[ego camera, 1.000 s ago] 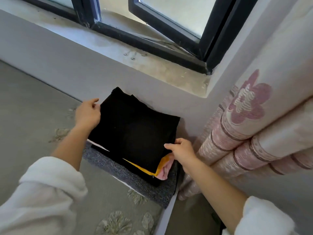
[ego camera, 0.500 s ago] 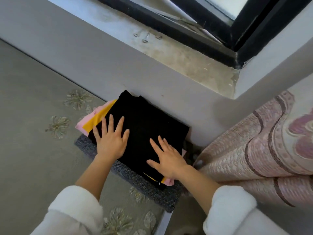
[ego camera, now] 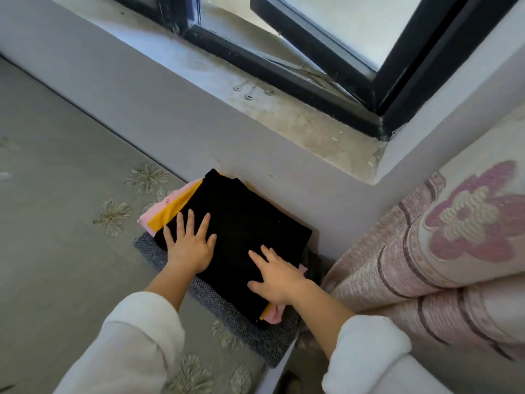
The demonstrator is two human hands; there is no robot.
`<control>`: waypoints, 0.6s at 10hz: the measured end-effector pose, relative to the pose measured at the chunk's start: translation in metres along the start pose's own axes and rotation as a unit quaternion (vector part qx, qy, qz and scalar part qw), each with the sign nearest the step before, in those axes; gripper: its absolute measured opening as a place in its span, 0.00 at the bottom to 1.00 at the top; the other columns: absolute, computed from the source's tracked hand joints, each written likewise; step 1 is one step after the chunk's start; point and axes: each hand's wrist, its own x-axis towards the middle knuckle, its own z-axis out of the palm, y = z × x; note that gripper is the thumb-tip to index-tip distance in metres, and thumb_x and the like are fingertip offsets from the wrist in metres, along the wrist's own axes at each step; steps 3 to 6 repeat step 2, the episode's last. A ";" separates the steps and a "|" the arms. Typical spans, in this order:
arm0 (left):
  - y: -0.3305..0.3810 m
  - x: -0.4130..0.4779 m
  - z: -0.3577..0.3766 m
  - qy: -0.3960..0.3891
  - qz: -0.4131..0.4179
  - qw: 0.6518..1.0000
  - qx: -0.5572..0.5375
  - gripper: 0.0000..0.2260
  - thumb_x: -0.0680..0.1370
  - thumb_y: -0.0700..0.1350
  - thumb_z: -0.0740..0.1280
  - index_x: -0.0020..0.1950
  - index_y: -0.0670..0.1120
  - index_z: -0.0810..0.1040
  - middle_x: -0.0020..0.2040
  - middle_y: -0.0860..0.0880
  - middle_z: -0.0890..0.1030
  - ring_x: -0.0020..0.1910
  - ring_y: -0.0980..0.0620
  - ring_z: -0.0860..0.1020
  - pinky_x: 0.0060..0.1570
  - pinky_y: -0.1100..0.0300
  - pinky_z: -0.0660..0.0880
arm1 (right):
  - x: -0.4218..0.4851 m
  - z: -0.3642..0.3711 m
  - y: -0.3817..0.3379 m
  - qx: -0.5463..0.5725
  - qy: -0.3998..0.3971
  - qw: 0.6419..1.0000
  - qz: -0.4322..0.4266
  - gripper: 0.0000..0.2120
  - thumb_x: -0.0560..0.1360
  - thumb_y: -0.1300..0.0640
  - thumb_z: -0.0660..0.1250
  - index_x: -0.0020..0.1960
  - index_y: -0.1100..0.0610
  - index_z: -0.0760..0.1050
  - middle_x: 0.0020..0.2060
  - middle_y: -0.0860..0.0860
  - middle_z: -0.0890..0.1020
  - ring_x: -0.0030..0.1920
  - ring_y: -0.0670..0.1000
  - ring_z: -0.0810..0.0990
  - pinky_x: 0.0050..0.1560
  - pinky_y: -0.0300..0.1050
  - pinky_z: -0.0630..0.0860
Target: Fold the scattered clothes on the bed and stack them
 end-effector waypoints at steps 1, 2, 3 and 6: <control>0.015 -0.014 -0.011 0.001 -0.012 1.000 -0.017 0.27 0.82 0.57 0.47 0.78 0.53 0.41 0.78 0.44 0.38 0.76 0.43 0.35 0.72 0.40 0.38 | -0.021 -0.013 0.002 0.113 0.077 0.991 -0.015 0.34 0.80 0.45 0.59 0.79 0.49 0.44 0.78 0.51 0.49 0.77 0.53 0.51 0.74 0.51 0.57; 0.037 -0.040 -0.004 0.042 0.014 0.998 -0.052 0.29 0.82 0.56 0.52 0.79 0.49 0.46 0.78 0.43 0.39 0.76 0.43 0.37 0.73 0.43 0.41 | -0.044 -0.022 0.000 0.269 0.167 0.948 -0.033 0.32 0.79 0.46 0.61 0.78 0.51 0.52 0.75 0.52 0.60 0.74 0.51 0.61 0.70 0.46 0.62; 0.037 -0.040 -0.004 0.042 0.014 0.998 -0.052 0.29 0.82 0.56 0.52 0.79 0.49 0.46 0.78 0.43 0.39 0.76 0.43 0.37 0.73 0.43 0.41 | -0.044 -0.022 0.000 0.269 0.167 0.948 -0.033 0.32 0.79 0.46 0.61 0.78 0.51 0.52 0.75 0.52 0.60 0.74 0.51 0.61 0.70 0.46 0.62; 0.037 -0.040 -0.004 0.042 0.014 0.998 -0.052 0.29 0.82 0.56 0.52 0.79 0.49 0.46 0.78 0.43 0.39 0.76 0.43 0.37 0.73 0.43 0.41 | -0.044 -0.022 0.000 0.269 0.167 0.948 -0.033 0.32 0.79 0.46 0.61 0.78 0.51 0.52 0.75 0.52 0.60 0.74 0.51 0.61 0.70 0.46 0.62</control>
